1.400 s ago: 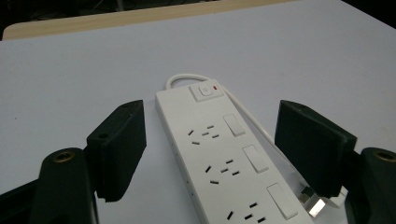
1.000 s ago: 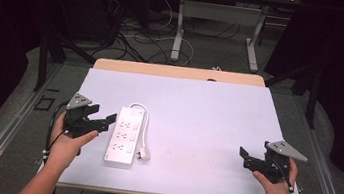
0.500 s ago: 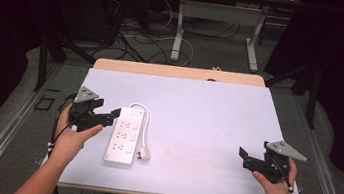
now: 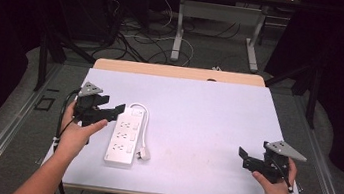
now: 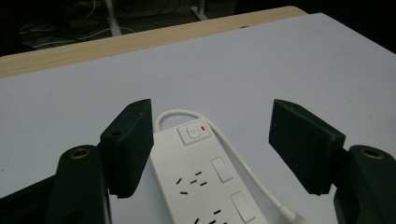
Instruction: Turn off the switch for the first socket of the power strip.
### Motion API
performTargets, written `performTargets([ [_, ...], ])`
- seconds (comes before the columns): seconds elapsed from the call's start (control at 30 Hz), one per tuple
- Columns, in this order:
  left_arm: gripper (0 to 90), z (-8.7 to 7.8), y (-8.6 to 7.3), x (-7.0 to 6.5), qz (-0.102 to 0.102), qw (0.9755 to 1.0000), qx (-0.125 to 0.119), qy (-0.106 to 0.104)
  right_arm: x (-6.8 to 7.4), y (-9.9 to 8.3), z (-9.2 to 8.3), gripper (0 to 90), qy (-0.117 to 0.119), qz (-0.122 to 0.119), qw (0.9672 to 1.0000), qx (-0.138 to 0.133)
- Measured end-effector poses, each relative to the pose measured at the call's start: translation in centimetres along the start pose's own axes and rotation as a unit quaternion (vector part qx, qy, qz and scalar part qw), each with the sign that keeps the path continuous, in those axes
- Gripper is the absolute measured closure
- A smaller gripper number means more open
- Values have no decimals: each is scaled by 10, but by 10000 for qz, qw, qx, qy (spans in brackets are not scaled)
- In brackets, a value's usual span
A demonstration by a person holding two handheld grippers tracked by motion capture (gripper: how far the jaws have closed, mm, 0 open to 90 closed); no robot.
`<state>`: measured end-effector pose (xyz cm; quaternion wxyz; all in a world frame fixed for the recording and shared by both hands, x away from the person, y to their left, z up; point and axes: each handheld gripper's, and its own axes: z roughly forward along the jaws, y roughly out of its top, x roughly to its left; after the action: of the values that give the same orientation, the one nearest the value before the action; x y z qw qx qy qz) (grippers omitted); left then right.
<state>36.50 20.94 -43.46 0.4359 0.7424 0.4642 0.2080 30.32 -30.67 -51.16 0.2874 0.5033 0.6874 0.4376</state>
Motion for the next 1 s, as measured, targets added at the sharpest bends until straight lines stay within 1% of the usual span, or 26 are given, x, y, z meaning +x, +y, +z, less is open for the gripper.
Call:
performTargets([
  [0.03,312,0,1,0,2,10000,44,-15,0,0,0,72,-3,-1,10000,2],
  [0.07,314,1,2,-1,-20,10000,13,-24,0,0,0,72,3,12,10000,3],
  [0.1,315,2,3,-1,-2,10000,50,-29,0,0,0,72,-6,-7,10000,34],
  [0.13,317,3,3,-2,-42,10000,9,-26,-1,0,0,72,-3,-3,10000,33],
  [0.17,318,3,4,-2,-49,10000,68,-34,0,0,0,72,0,24,10000,38],
  [0.3,331,7,7,-4,-101,9999,78,-90,0,0,0,73,12,23,10000,46],
  [0.33,336,8,8,-4,-133,9998,122,-91,0,0,0,73,16,21,10000,44],
  [0.37,341,9,8,-5,-166,9997,115,-120,0,0,0,73,12,20,10000,49],
  [0.5,376,13,10,-5,-234,9995,136,-149,0,0,0,74,6,24,10000,67],
  [0.53,383,15,10,-6,-246,9996,73,-117,0,0,0,74,5,26,10000,69],
  [0.57,393,15,11,-5,-271,9994,144,-165,-1,0,1,74,11,7,10000,36],
  [0.67,426,18,11,-6,-292,9993,173,-159,-1,0,1,75,1,9,10000,18],
  [0.7,434,20,11,-7,-386,9991,93,-156,-1,0,1,76,2,11,10000,21],
  [0.73,448,20,11,-6,-382,9990,116,-181,-1,0,1,76,17,9,10000,40],
  [0.77,464,22,11,-7,-431,9989,68,-170,-1,0,1,77,20,7,10000,40],
  [0.8,471,22,12,-7,-397,9990,121,-190,-1,0,1,77,26,12,10000,39],
  [0.83,479,24,12,-8,-496,9985,90,-202,0,0,1,77,29,45,10000,47],
  [0.87,486,25,12,-8,-458,9988,46,-171,0,0,1,77,31,42,10000,47],
  [0.9,498,26,12,-9,-495,9985,82,-212,0,-1,1,77,58,47,10000,32],
  [0.93,510,27,12,-10,-537,9984,48,-193,0,-1,2,78,58,51,10000,32],
  [1.0,527,28,12,-10,-548,9982,86,-221,0,-1,2,78,58,63,10000,36],
])
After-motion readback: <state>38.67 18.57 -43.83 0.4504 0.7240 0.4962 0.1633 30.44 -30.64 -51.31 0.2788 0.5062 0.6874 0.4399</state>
